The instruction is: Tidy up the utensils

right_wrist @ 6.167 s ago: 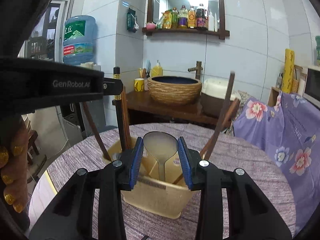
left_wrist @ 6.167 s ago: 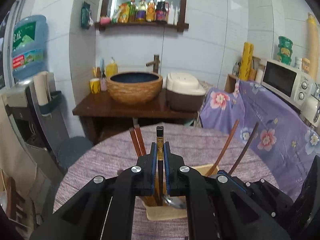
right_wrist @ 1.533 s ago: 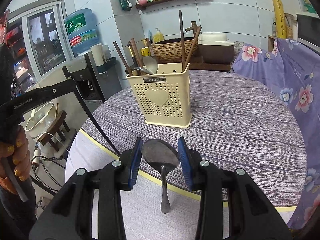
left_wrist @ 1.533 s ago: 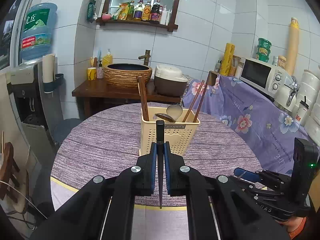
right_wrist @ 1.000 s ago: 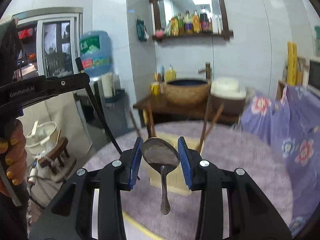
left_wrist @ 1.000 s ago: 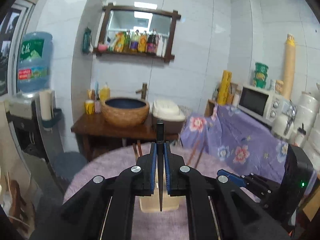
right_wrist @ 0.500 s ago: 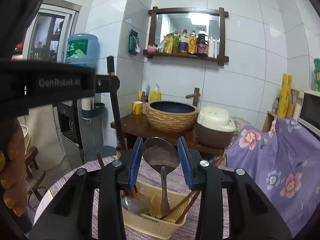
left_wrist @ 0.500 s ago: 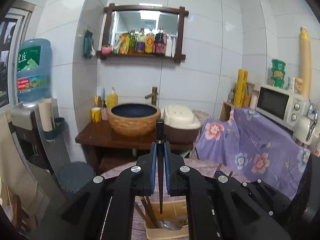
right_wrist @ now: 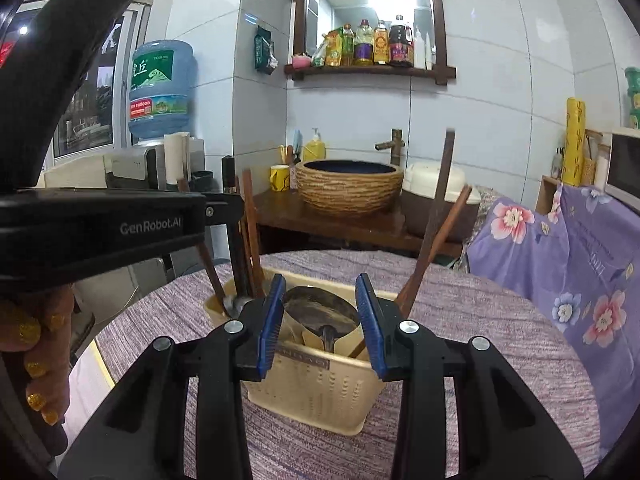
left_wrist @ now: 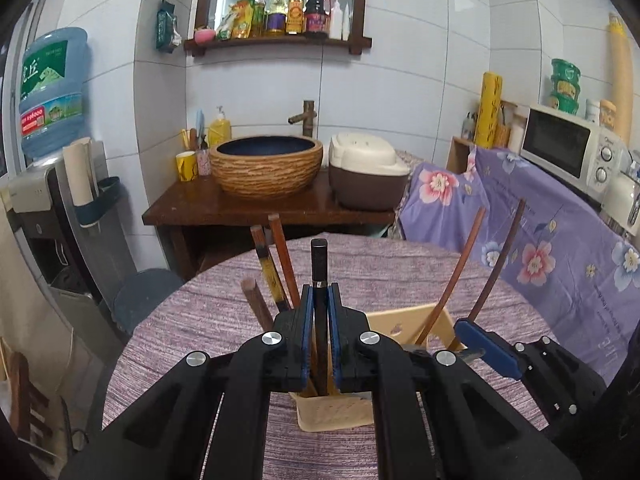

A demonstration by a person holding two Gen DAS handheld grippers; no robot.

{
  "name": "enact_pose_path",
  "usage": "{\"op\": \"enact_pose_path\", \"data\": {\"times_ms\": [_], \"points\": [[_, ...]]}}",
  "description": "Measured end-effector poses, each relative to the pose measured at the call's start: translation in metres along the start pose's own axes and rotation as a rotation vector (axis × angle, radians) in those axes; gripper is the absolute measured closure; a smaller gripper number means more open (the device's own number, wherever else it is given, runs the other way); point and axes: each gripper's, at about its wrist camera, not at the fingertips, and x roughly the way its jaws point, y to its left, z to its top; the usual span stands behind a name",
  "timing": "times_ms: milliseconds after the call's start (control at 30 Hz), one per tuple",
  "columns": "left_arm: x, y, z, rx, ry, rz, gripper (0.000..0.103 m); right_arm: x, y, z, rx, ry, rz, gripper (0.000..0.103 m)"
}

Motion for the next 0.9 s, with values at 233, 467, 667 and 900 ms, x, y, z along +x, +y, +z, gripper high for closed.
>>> {"op": "enact_pose_path", "data": {"times_ms": [233,467,667,900], "points": [[0.003,-0.001,-0.002,0.011,0.019,0.005,0.094,0.011,-0.004,-0.018,-0.001,0.046,-0.013,0.066],[-0.024,-0.005,-0.007,0.033,-0.045,0.004,0.068,-0.004,0.0,-0.019,-0.005,0.032,-0.021,0.047],[-0.082,0.008,-0.037,-0.007,-0.185,0.006,0.025,-0.049,-0.001,-0.029,0.024,0.021,-0.035,0.034],[-0.134,0.017,-0.115,-0.034,-0.269,0.018,0.005,-0.13,0.004,-0.077,0.037,0.01,-0.024,0.006]]}}
